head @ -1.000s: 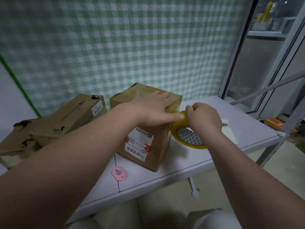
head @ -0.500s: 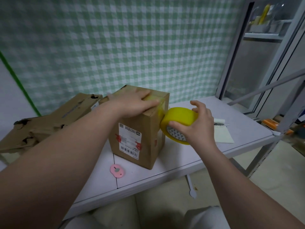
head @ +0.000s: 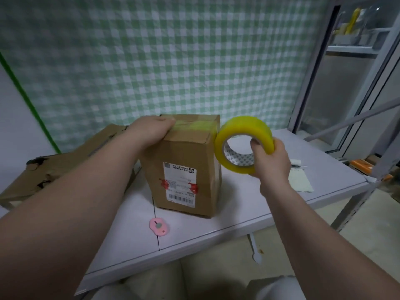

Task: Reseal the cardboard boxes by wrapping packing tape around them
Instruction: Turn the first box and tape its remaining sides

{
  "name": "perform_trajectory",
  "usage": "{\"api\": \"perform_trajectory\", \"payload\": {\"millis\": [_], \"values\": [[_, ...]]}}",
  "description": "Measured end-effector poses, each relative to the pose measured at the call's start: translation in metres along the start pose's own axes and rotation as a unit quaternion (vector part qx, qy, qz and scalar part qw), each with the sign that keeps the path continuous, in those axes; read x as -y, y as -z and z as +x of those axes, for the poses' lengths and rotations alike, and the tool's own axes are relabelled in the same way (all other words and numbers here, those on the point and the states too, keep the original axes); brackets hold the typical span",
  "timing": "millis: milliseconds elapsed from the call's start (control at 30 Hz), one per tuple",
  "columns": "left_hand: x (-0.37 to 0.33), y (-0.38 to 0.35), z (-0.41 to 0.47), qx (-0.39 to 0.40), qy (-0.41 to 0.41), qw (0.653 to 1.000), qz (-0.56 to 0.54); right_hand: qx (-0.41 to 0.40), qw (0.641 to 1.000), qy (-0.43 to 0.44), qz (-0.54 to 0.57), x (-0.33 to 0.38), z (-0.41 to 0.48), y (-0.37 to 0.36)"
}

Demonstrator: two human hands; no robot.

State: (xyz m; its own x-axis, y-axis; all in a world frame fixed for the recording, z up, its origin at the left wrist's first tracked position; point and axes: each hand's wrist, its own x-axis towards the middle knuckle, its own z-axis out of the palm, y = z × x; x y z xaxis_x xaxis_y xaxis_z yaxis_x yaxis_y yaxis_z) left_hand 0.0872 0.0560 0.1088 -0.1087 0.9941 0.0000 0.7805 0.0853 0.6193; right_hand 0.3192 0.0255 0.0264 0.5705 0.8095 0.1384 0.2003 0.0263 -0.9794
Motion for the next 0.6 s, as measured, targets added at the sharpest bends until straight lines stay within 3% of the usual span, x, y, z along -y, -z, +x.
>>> {"api": "perform_trajectory", "payload": {"millis": [133, 267, 433, 600], "values": [[0.007, 0.001, 0.001, -0.014, 0.043, 0.991, -0.125, -0.01, 0.996, 0.062, -0.056, 0.036, 0.01, 0.001], [0.019, -0.005, 0.0, 0.062, 0.096, 0.946, -0.303, -0.035, 0.985, 0.128, -0.108, 0.074, 0.016, 0.001], [0.053, -0.037, -0.003, 0.131, 0.089, 0.921, -0.355, 0.006, 0.959, 0.203, -0.196, 0.1, 0.01, -0.019], [0.068, -0.034, -0.008, 0.158, 0.071, 0.905, -0.389, 0.055, 0.95, 0.232, -0.201, 0.102, 0.003, -0.045]]}}
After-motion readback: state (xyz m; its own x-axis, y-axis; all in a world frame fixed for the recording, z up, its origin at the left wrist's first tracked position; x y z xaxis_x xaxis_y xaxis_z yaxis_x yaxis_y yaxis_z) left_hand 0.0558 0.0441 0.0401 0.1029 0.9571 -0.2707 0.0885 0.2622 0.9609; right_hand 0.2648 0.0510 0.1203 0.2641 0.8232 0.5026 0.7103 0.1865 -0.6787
